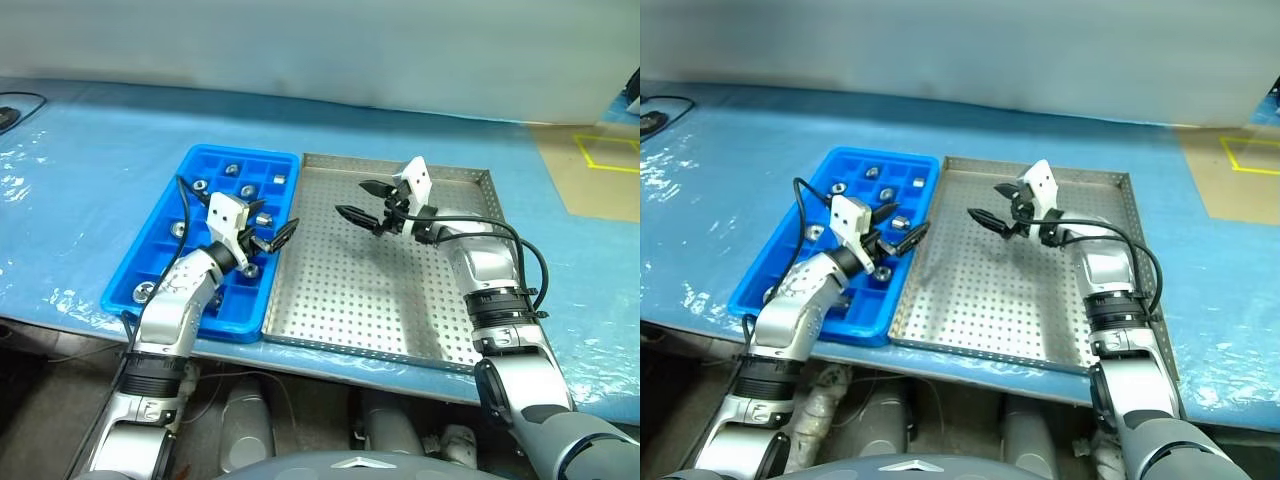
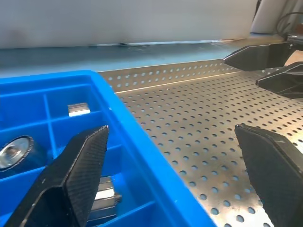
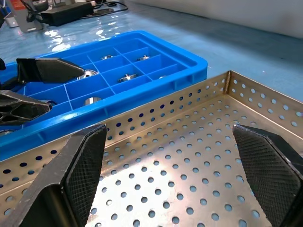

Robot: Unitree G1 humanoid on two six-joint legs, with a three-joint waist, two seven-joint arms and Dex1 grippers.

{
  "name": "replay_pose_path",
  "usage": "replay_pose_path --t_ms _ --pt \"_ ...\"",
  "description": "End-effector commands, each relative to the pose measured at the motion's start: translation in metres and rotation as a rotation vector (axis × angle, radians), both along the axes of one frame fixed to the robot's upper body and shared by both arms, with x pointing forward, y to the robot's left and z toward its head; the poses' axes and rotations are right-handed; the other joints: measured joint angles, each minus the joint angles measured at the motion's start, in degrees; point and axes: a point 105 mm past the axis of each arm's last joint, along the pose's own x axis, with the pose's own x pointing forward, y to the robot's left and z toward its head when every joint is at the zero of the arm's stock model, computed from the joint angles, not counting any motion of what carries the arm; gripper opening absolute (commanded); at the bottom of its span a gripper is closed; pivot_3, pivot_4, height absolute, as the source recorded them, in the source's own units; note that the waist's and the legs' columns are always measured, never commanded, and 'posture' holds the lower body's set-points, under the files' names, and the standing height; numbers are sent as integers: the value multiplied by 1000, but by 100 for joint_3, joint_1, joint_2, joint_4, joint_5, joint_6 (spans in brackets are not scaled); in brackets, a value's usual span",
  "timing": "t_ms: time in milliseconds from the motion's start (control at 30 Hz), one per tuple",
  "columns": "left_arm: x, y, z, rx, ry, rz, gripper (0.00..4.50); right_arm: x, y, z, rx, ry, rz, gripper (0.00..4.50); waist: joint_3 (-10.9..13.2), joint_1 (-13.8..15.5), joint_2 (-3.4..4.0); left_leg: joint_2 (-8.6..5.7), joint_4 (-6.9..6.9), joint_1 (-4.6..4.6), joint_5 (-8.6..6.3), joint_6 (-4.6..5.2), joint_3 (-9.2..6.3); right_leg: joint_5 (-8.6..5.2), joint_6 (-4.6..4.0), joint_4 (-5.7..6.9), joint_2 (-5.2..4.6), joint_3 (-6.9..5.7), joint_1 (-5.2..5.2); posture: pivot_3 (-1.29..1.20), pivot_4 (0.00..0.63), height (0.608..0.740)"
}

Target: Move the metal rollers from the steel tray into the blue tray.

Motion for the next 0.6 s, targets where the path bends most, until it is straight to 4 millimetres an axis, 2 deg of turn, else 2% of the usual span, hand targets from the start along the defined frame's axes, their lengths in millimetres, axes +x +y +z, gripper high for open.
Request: replay_pose_path --t_ms 33,133,300,433,600 --pt "-1 -4 15 -3 -54 -25 4500 -3 2 19 50 -56 0 4466 0 -15 0 0 0 4 0 1 0 0 -1 0 0 0 4 -173 150 740" --pt "0 -1 16 15 -67 -16 4500 -8 4 10 62 -28 -1 4466 0 0 0 0 -1 24 -2 2 0 0 -1 -4 -1 1 25 -149 150 740" --pt "11 11 23 13 -93 43 4500 -11 20 10 38 -28 68 4466 0 6 0 -1 -1 29 -3 3 0 1 -2 -4 -2 0 29 -106 150 740" --pt "11 4 28 -4 -110 26 4500 -1 20 16 31 -51 54 4466 0 10 1 -2 0 32 -2 3 0 3 -3 -3 -2 0 29 -88 150 740" --pt "10 4 26 8 -111 29 4500 0 27 12 25 -56 74 4466 0 31 1 0 -6 30 -3 3 0 2 -4 -9 -2 0 30 -74 150 740"
